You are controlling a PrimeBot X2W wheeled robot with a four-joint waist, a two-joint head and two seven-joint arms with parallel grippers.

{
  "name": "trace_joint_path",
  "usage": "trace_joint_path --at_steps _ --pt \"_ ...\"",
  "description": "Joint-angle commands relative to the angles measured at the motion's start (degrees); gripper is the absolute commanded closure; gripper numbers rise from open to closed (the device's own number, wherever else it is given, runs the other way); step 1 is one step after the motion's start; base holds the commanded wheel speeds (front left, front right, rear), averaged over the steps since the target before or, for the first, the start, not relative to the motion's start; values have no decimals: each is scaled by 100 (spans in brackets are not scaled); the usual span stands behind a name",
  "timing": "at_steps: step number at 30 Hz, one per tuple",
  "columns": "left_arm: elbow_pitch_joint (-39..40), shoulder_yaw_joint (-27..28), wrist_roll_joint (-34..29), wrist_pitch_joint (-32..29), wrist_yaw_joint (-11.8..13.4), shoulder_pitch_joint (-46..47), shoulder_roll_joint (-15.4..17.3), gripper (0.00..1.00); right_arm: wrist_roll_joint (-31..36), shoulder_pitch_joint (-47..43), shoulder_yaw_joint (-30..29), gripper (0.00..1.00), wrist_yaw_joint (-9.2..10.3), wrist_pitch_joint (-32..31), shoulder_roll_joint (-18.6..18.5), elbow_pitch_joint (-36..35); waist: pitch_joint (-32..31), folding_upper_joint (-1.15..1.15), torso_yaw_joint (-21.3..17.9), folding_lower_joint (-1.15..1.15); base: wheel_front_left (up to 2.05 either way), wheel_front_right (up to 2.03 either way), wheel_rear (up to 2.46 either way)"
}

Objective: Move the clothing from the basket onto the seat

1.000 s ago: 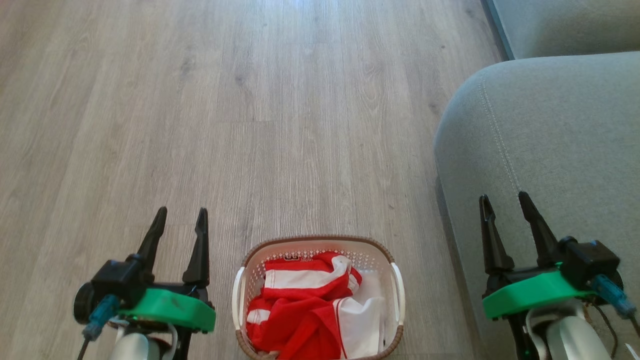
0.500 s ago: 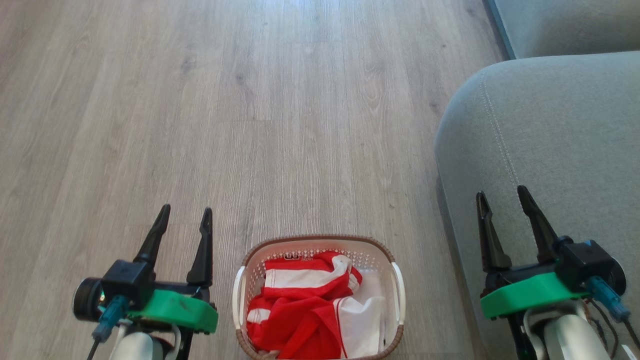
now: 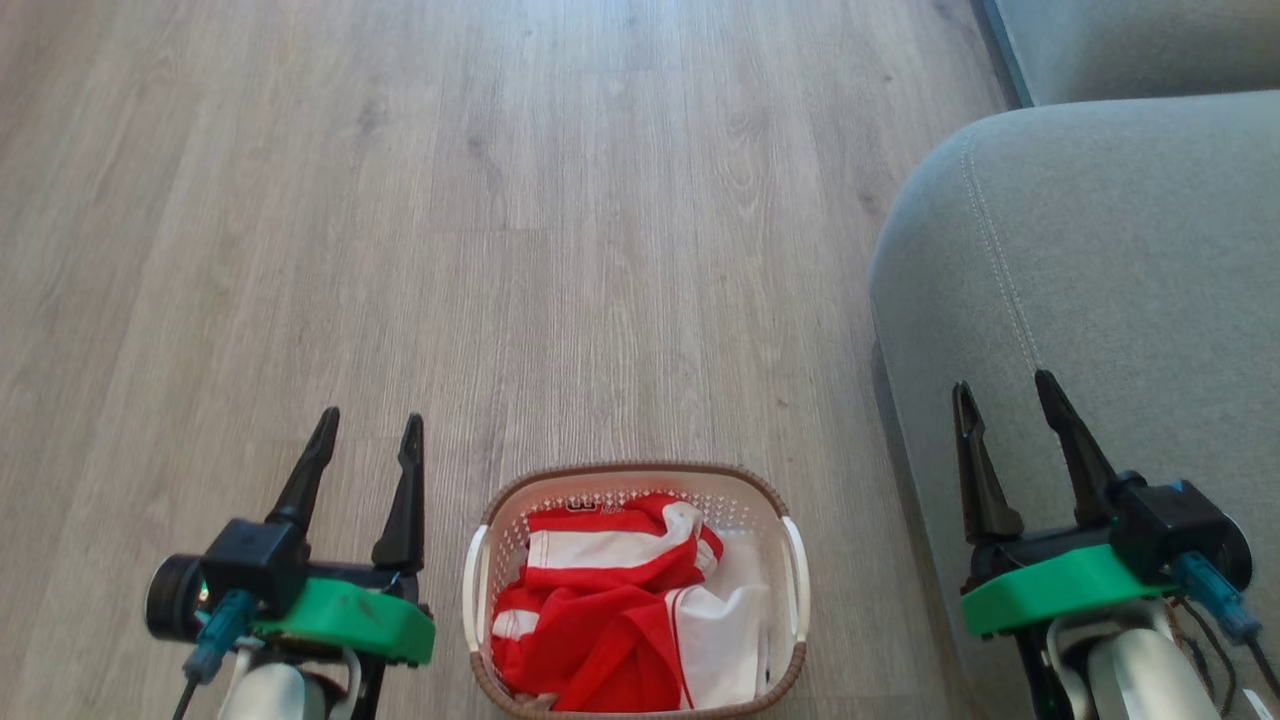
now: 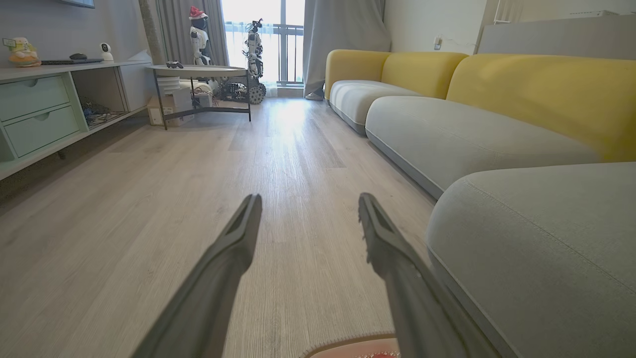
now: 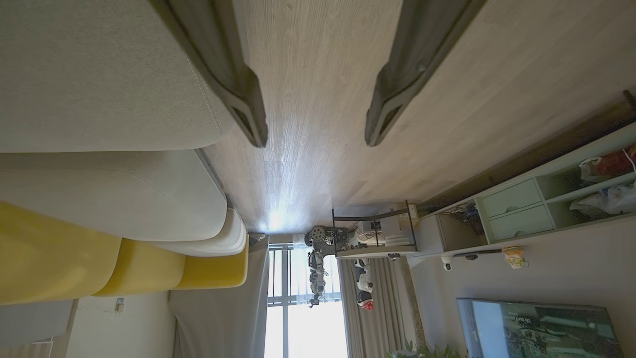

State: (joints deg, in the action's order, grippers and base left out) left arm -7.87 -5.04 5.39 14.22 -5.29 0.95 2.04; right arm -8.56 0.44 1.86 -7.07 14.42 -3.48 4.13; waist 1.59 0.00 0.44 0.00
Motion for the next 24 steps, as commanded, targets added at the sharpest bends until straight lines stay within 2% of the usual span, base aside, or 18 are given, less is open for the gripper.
trace_joint_path --at_steps 1,14,24 --pt "179 172 42 78 14 345 84 0 16 197 107 0 -42 58 38 -216 17 0 -14 0 0 0 0" --pt "158 162 189 78 23 419 84 0 -1 307 137 0 -42 58 46 -285 260 0 -189 0 0 0 0" --pt "36 137 311 78 43 660 84 0 22 522 101 0 -42 58 43 -445 734 0 -427 0 0 0 0"
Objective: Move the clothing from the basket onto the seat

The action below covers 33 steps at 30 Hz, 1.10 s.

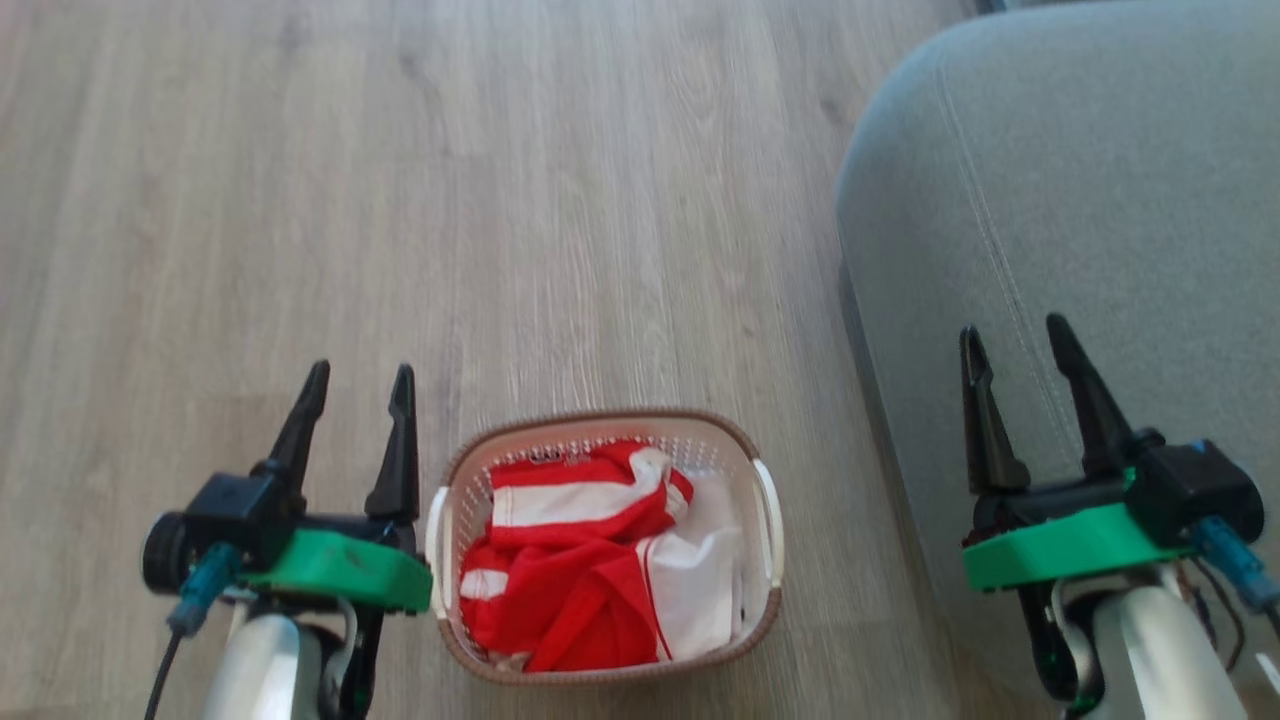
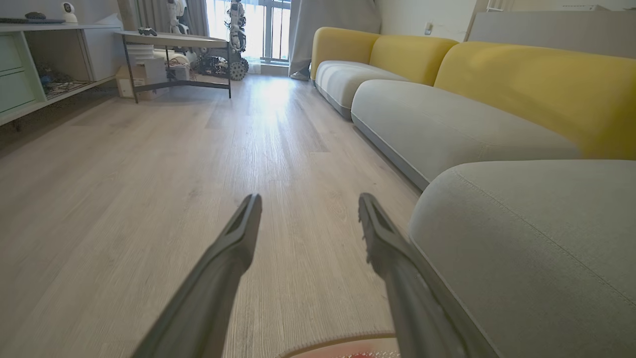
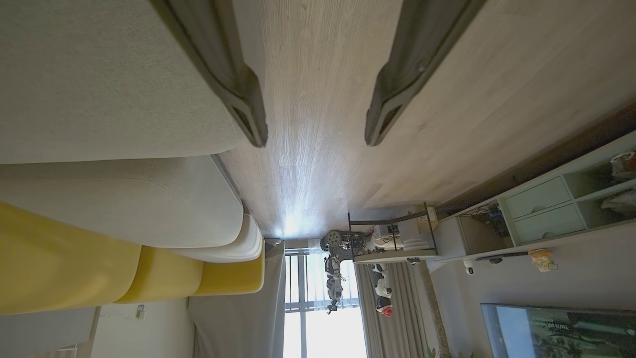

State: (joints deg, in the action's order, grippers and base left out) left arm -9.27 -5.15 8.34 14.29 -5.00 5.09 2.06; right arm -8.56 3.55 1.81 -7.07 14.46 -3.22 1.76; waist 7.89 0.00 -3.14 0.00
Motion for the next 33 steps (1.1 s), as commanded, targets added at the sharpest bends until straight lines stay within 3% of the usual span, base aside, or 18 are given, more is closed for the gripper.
trace_joint_path --at_steps 1,18,29,33 --pt "149 149 29 71 11 290 82 0 20 246 98 0 -42 54 17 -231 178 0 -96 0 0 0 0" --pt "-1006 -107 43 71 -159 1406 105 0 59 958 45 0 -42 54 15 -690 1594 0 -432 0 0 0 0" --pt "-2659 -471 139 36 -227 2213 149 0 70 1342 -4 0 -42 54 22 -957 2192 0 -730 0 0 0 0" --pt "-3443 -666 345 -301 -240 2729 130 0 42 1472 -14 0 -42 54 26 -1039 2457 0 -829 0 0 0 0"
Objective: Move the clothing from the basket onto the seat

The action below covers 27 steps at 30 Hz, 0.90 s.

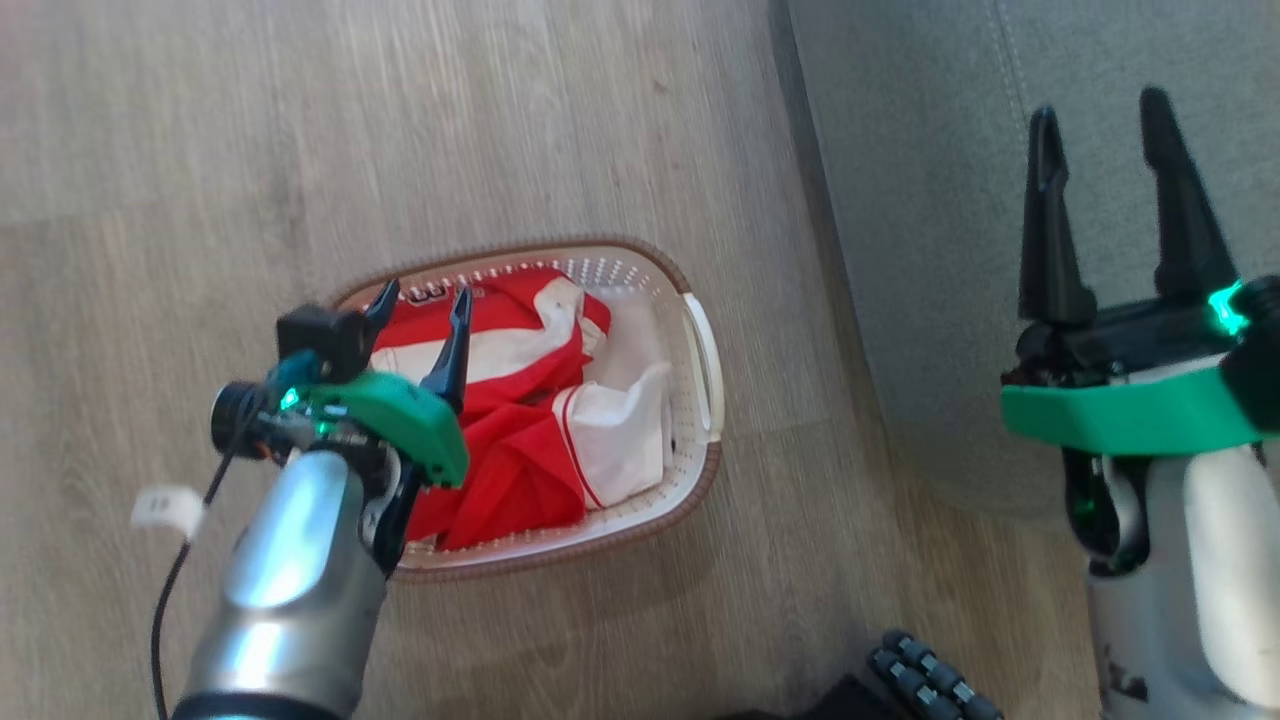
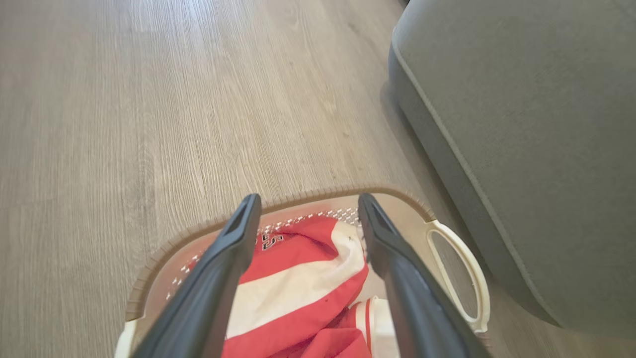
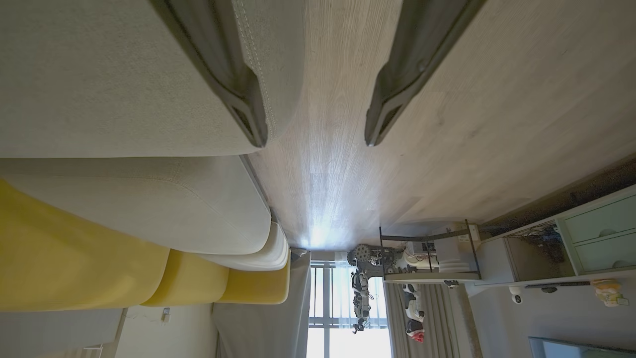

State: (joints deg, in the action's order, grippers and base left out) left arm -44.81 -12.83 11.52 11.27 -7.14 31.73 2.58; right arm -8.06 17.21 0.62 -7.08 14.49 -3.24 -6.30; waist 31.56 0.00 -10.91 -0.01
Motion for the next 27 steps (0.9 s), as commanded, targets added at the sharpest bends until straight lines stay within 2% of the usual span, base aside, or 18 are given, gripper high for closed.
trace_joint_path --at_steps 1,20,27 --pt "-32 63 63 -78 -28 170 74 0 -13 132 108 0 -41 51 27 -257 145 0 -66 1 0 0 0" --pt "-2283 -269 381 -849 -34 1803 161 0 -133 850 189 0 -41 51 35 -974 1457 0 -432 1 0 0 0" --pt "-2681 -315 419 -1119 9 2281 202 0 -101 1005 234 0 -41 51 35 -1210 1900 0 -507 1 0 0 0"
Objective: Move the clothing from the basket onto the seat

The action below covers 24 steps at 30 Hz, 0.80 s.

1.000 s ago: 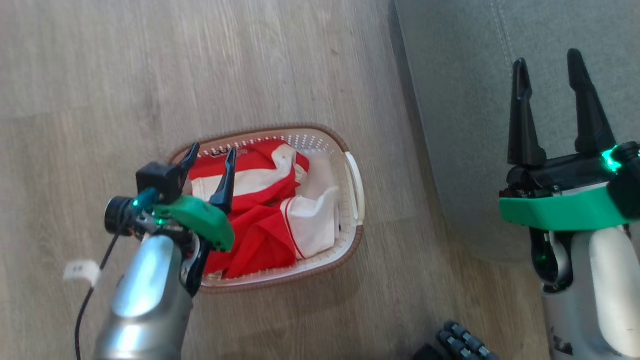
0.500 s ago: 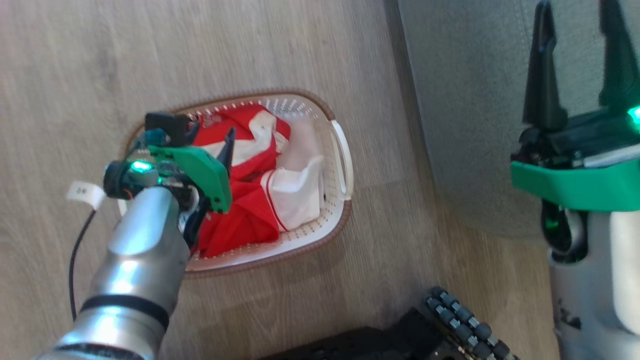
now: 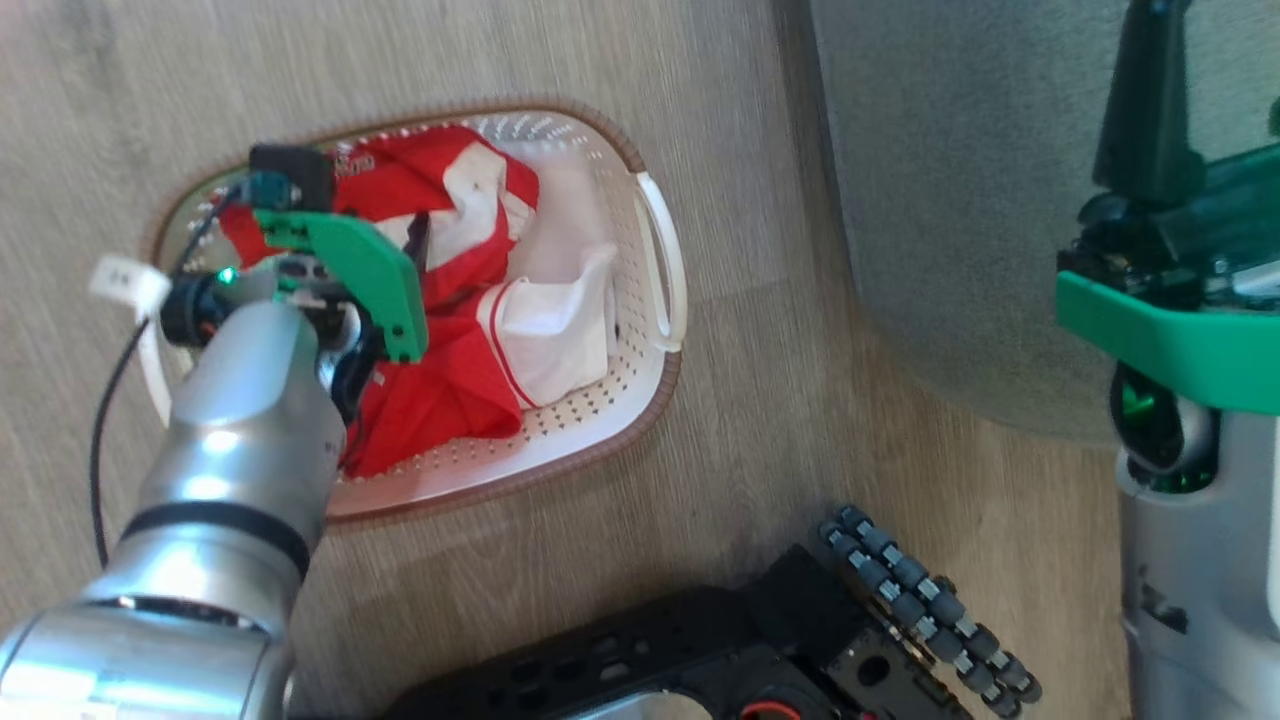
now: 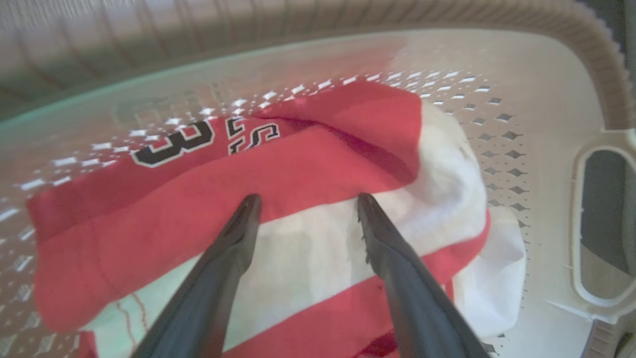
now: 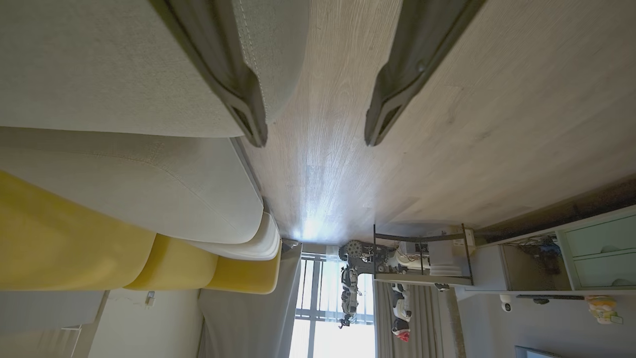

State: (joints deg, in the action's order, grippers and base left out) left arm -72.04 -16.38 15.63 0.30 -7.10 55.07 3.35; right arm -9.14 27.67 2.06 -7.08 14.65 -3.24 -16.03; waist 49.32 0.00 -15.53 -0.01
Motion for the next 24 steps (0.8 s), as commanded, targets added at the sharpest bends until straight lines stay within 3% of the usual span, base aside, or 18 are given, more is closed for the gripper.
trace_joint_path --at_steps 1,13,21,22,24 --pt "7 10 -10 -101 13 -7 132 0 7 -22 96 0 -41 35 35 -267 181 0 -61 1 0 0 0" --pt "-155 -224 -144 -596 269 175 359 0 -92 73 190 0 -41 35 35 -405 523 0 -269 1 0 0 0" --pt "-175 -323 -131 -733 212 269 437 3 -124 76 205 0 -41 35 35 -390 613 0 -301 1 0 0 0" --pt "-176 -331 -123 -734 202 282 437 19 -124 83 208 0 -41 35 36 -385 611 0 -297 1 0 0 0" --pt "-178 -341 -101 -728 188 304 428 86 -120 94 208 0 -41 35 36 -373 600 0 -282 1 0 0 0"
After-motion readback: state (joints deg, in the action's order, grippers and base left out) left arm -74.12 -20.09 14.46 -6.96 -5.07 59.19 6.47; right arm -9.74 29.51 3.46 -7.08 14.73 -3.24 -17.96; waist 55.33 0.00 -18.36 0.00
